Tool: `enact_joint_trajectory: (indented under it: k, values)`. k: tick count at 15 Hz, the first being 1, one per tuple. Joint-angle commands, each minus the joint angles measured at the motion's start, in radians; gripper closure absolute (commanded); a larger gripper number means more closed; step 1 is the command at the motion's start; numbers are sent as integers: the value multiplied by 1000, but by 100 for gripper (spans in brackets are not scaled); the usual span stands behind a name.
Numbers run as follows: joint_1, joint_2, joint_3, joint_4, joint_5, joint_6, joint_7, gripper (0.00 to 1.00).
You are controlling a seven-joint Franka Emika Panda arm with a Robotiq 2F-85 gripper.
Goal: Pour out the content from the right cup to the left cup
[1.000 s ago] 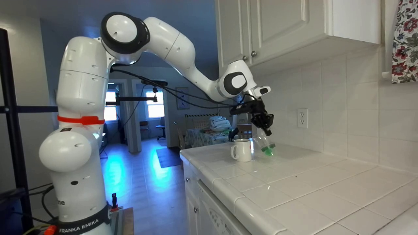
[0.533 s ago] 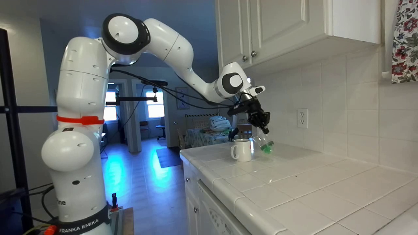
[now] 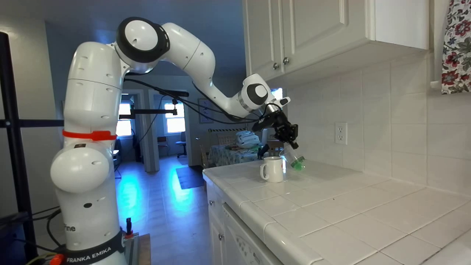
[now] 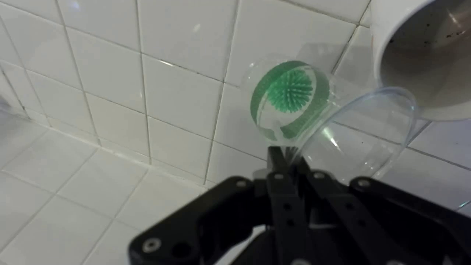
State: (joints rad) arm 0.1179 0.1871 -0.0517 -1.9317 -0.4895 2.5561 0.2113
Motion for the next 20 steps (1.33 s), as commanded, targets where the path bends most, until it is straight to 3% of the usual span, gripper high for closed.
enact_joint_trajectory:
  k: [1, 20]
  values:
    - [13, -32, 1, -32, -69, 10, 57, 98]
    - [2, -167, 68, -164, -484, -74, 315, 98]
